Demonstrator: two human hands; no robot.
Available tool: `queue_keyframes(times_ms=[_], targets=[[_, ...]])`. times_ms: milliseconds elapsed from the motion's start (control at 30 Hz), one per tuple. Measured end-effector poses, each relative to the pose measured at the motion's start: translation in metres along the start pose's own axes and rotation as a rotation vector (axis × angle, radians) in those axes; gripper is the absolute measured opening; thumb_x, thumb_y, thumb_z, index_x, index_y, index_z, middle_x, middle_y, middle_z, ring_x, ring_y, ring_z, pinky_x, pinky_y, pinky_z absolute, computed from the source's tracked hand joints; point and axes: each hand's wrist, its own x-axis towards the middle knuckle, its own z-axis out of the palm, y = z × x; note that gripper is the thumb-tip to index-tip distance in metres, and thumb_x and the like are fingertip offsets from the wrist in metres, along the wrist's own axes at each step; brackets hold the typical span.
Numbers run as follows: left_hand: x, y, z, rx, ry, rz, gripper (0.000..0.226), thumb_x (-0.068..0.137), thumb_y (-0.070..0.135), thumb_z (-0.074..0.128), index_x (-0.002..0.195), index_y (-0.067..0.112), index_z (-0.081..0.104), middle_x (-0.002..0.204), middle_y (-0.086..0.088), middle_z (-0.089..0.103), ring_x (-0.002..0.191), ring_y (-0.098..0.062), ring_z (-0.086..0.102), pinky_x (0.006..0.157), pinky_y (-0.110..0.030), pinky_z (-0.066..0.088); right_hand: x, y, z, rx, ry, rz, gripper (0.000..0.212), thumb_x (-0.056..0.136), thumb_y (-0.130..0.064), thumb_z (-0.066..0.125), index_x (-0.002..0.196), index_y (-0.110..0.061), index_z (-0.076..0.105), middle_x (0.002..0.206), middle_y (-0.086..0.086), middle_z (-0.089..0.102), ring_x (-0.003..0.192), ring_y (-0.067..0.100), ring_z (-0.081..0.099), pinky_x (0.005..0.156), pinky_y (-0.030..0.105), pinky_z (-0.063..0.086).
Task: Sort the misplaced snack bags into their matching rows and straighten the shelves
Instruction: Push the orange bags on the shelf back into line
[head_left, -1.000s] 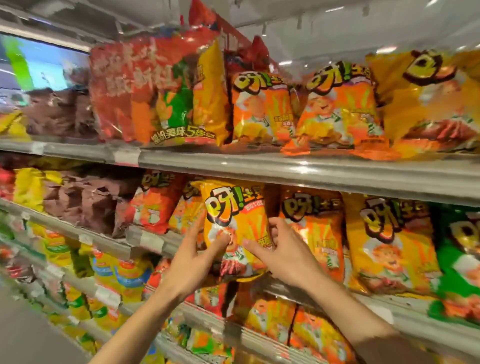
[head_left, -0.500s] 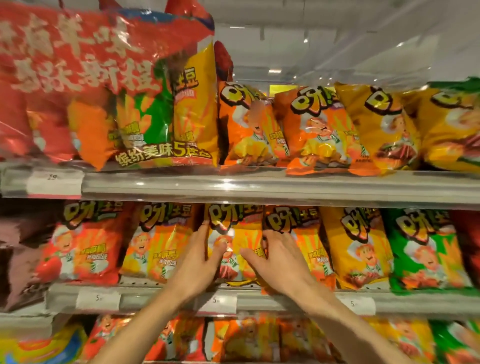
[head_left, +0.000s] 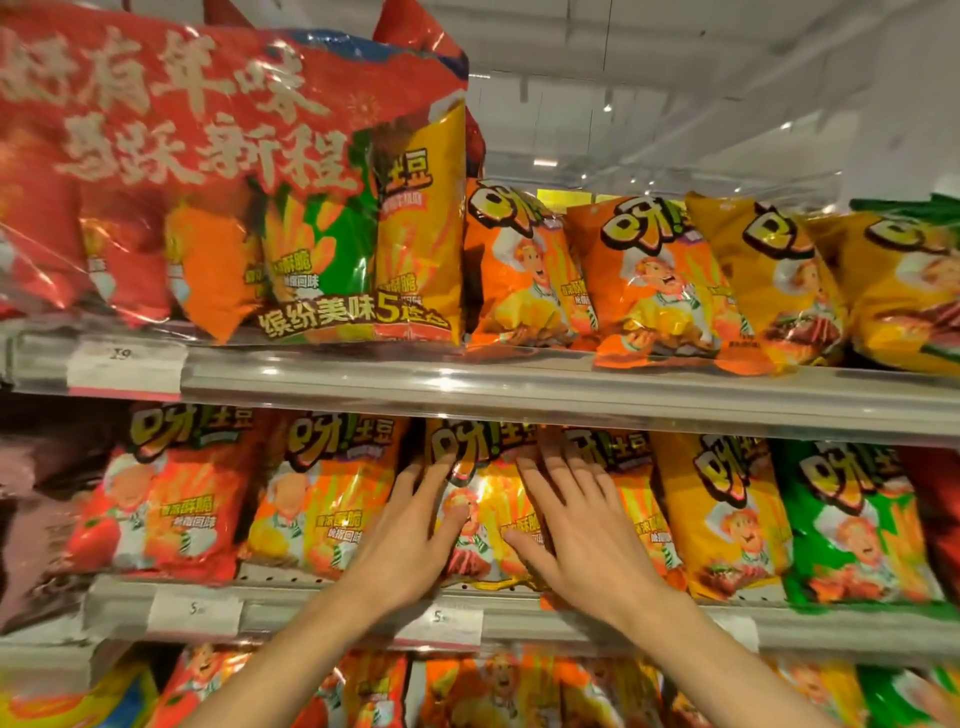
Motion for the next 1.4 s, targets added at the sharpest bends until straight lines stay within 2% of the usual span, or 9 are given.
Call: queue_keyframes(times_ms=[133, 233, 400, 800, 967, 1067, 1200, 1300, 1400], targets=[[0.003, 0.000, 0.003, 0.056, -0.054, 0.010, 0.060, 0.101, 0.059, 0.026, 0.156, 0.040, 0.012, 0.164, -0.007, 0.010, 0.144, -0.028, 0.035, 0.112, -0.041, 0.037, -0.001, 0.004, 0.012, 0.033, -0.120, -0.028, 0.073, 0.100, -0.067, 0.016, 0.158, -0.024, 0.019, 0.164, 0.003, 0.021, 0.152, 0.027, 0.014, 0.119, 0.047, 0.004], [0.005, -0.002, 0.005, 0.066, -0.072, 0.006, 0.060, 0.101, 0.059, 0.024, 0.156, 0.042, 0.008, 0.164, -0.008, 0.006, 0.145, -0.029, 0.033, 0.113, -0.041, 0.035, 0.002, 0.007, 0.019, 0.062, -0.128, -0.045, 0.072, 0.099, -0.069, 0.009, 0.159, -0.030, -0.002, 0.167, -0.003, -0.005, 0.152, 0.020, -0.013, 0.120, 0.048, -0.006], [0.007, -0.007, 0.010, 0.062, -0.065, 0.004, 0.061, 0.101, 0.061, 0.022, 0.156, 0.043, 0.006, 0.165, -0.007, 0.005, 0.146, -0.029, 0.031, 0.114, -0.041, 0.033, 0.003, 0.008, 0.021, 0.087, -0.163, -0.049, 0.070, 0.098, -0.069, 0.008, 0.156, -0.035, -0.014, 0.166, -0.008, -0.011, 0.150, 0.016, -0.022, 0.120, 0.048, -0.009], [0.004, -0.014, 0.023, -0.022, 0.067, 0.031, 0.059, 0.103, 0.051, 0.030, 0.157, 0.043, 0.007, 0.164, -0.005, 0.009, 0.145, -0.027, 0.033, 0.108, -0.041, 0.039, 0.001, 0.001, 0.021, 0.063, -0.140, -0.005, 0.070, 0.099, -0.066, 0.007, 0.159, -0.030, -0.002, 0.165, -0.003, 0.015, 0.153, 0.021, 0.001, 0.122, 0.050, -0.003], [-0.008, -0.005, 0.023, -0.008, 0.196, 0.016, 0.059, 0.102, 0.050, 0.037, 0.156, 0.032, 0.021, 0.163, -0.006, 0.017, 0.146, -0.026, 0.030, 0.111, -0.041, 0.037, -0.008, 0.004, 0.018, 0.121, -0.092, 0.012, 0.072, 0.100, -0.066, 0.011, 0.159, -0.025, 0.004, 0.166, 0.001, 0.014, 0.153, 0.021, 0.003, 0.122, 0.050, 0.002], [-0.011, 0.003, 0.019, 0.010, 0.321, 0.031, 0.056, 0.100, 0.044, 0.045, 0.151, 0.023, 0.035, 0.155, -0.007, 0.029, 0.141, -0.025, 0.035, 0.109, -0.040, 0.039, -0.011, 0.017, 0.007, 0.180, -0.027, 0.042, 0.070, 0.101, -0.063, 0.019, 0.156, -0.020, 0.021, 0.158, 0.005, 0.032, 0.148, 0.023, 0.022, 0.122, 0.046, 0.010], [-0.012, 0.033, 0.018, -0.032, 0.482, 0.049, 0.046, 0.097, 0.034, 0.057, 0.140, 0.017, 0.048, 0.134, -0.004, 0.046, 0.122, -0.023, 0.050, 0.096, -0.037, 0.045, -0.019, 0.047, -0.016, 0.245, 0.117, 0.093, 0.061, 0.099, -0.053, 0.038, 0.144, -0.012, 0.041, 0.130, 0.009, 0.054, 0.121, 0.027, 0.049, 0.103, 0.040, 0.042], [-0.016, 0.066, 0.033, -0.053, 0.391, 0.098, 0.046, 0.095, 0.042, 0.048, 0.136, 0.023, 0.049, 0.128, 0.002, 0.051, 0.114, -0.019, 0.055, 0.090, -0.036, 0.048, -0.029, 0.075, -0.032, 0.288, 0.173, 0.158, 0.048, 0.097, -0.044, 0.049, 0.135, -0.014, 0.049, 0.119, 0.005, 0.058, 0.110, 0.024, 0.056, 0.088, 0.035, 0.048], [-0.016, 0.097, 0.055, -0.004, 0.257, 0.124, 0.048, 0.096, 0.045, 0.046, 0.140, 0.025, 0.046, 0.135, 0.003, 0.051, 0.122, -0.019, 0.054, 0.095, -0.036, 0.046, -0.041, 0.094, -0.042, 0.264, 0.016, 0.254, 0.042, 0.098, -0.046, 0.048, 0.129, -0.020, 0.053, 0.117, 0.000, 0.061, 0.104, 0.024, 0.063, 0.078, 0.035, 0.048]])
